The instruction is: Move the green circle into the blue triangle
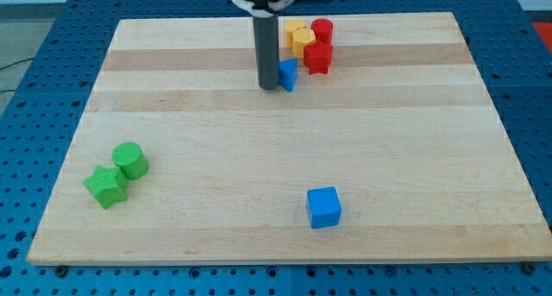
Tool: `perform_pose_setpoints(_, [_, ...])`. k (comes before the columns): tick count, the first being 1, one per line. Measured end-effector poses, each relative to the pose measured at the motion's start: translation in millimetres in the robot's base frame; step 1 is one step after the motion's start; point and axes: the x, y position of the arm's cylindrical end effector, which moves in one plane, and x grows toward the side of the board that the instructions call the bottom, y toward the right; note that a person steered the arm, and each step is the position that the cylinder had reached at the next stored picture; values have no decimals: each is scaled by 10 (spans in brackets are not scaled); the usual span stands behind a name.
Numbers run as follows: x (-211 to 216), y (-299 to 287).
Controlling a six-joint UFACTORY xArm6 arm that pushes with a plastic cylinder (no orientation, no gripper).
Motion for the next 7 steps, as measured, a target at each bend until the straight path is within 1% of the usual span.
perform_pose_setpoints(1, [62, -272])
perform_pose_setpoints(2, [62, -397])
perform_pose_setpoints(3, [62, -402])
perform_pose_setpoints(4, [308, -337])
perform_pose_setpoints(5, [621, -838])
perform_pose_setpoints(6, [1081, -1719])
perform_pose_setpoints(7, [1210, -2293])
